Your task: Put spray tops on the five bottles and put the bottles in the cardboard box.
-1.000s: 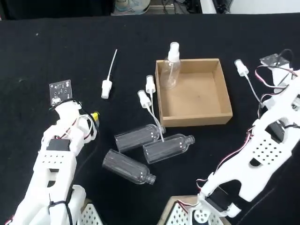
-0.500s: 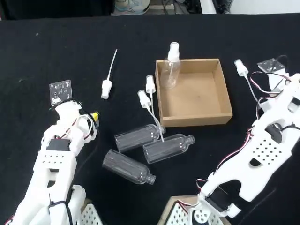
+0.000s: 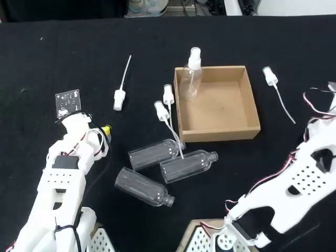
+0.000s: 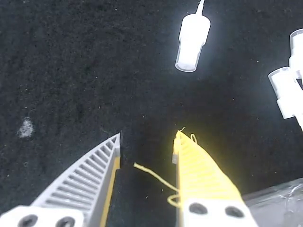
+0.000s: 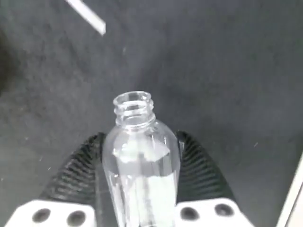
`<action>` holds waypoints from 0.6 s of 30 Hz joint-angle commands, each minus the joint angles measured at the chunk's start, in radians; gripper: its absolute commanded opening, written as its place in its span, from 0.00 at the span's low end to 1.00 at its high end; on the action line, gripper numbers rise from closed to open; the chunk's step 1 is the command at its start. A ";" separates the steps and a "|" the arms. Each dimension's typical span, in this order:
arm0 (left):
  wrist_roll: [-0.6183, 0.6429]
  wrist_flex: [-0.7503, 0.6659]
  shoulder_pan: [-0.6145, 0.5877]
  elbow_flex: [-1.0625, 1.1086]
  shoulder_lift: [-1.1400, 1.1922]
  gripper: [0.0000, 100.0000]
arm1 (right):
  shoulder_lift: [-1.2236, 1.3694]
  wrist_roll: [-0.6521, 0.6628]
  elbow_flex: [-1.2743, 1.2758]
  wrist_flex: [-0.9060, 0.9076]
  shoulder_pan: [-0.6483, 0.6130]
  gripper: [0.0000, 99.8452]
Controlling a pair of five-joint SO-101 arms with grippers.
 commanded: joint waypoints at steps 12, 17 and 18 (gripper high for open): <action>0.006 -0.020 -0.001 -0.013 -0.020 0.18 | -0.091 -0.014 0.091 -0.129 0.109 0.01; 0.006 -0.020 -0.001 -0.013 -0.020 0.18 | -0.091 -0.018 0.091 -0.129 0.124 0.01; 0.006 -0.020 -0.001 -0.013 -0.020 0.18 | -0.091 -0.018 0.091 -0.129 0.127 0.01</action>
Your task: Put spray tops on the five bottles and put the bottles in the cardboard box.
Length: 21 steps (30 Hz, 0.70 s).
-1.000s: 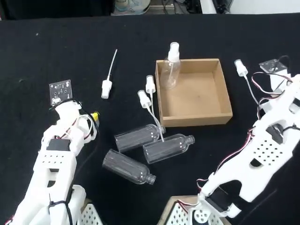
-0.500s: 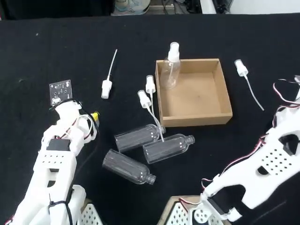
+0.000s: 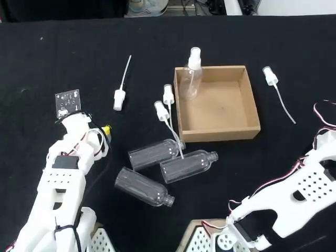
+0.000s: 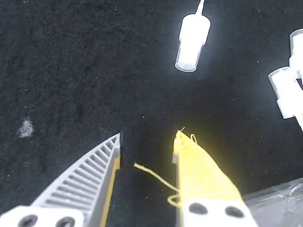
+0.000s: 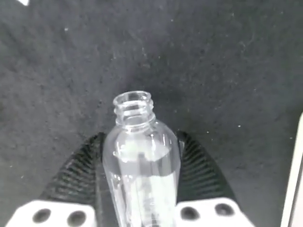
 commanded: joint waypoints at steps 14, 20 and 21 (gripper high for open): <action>0.006 -0.018 -0.007 -0.013 -0.020 0.18 | -0.595 -0.009 0.437 -0.069 -0.017 0.01; 0.006 -0.018 -0.007 -0.012 -0.020 0.18 | -0.898 -0.089 0.901 -0.531 -0.058 0.01; 0.006 -0.018 -0.007 -0.012 -0.020 0.18 | -0.938 -0.118 0.966 -0.623 -0.068 0.01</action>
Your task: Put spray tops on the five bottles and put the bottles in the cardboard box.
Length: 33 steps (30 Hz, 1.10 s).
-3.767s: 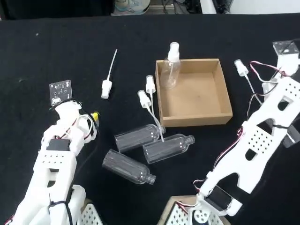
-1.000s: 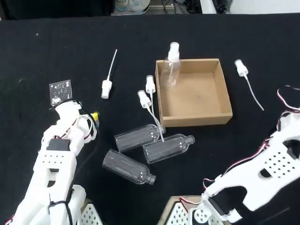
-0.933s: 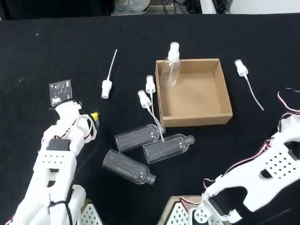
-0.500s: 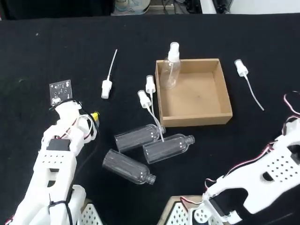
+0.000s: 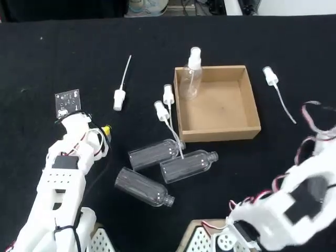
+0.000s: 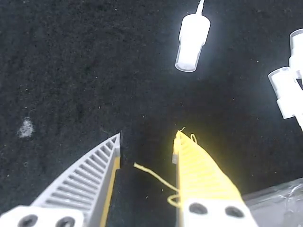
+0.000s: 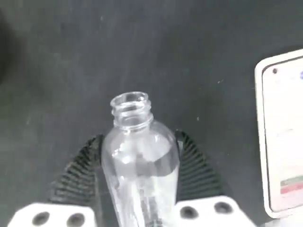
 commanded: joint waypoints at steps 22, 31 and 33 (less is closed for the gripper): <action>0.006 -0.018 -0.007 -0.010 -0.020 0.18 | -0.364 -0.189 0.619 -0.752 -0.117 0.01; 0.006 -0.018 -0.005 -0.010 -0.020 0.18 | -0.375 -0.259 0.420 -0.137 -0.213 0.01; 0.006 -0.018 -0.007 -0.010 -0.020 0.18 | -0.355 -0.261 0.452 -0.155 -0.229 0.02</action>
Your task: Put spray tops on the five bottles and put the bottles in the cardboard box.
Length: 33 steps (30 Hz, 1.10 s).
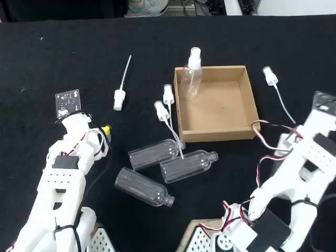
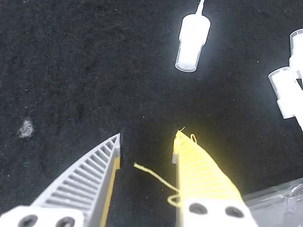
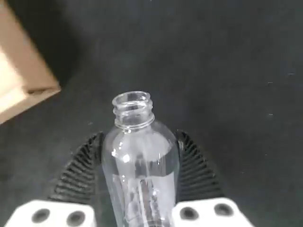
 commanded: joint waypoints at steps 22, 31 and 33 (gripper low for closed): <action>0.006 -0.018 -0.007 -0.010 -0.020 0.18 | 0.085 0.091 -0.314 0.112 -0.158 0.22; 0.006 -0.018 -0.007 -0.010 -0.020 0.18 | 0.386 0.278 -0.401 -0.350 -0.199 0.22; 0.006 -0.018 -0.007 -0.010 -0.020 0.18 | 0.483 0.278 -0.479 -0.351 -0.210 0.22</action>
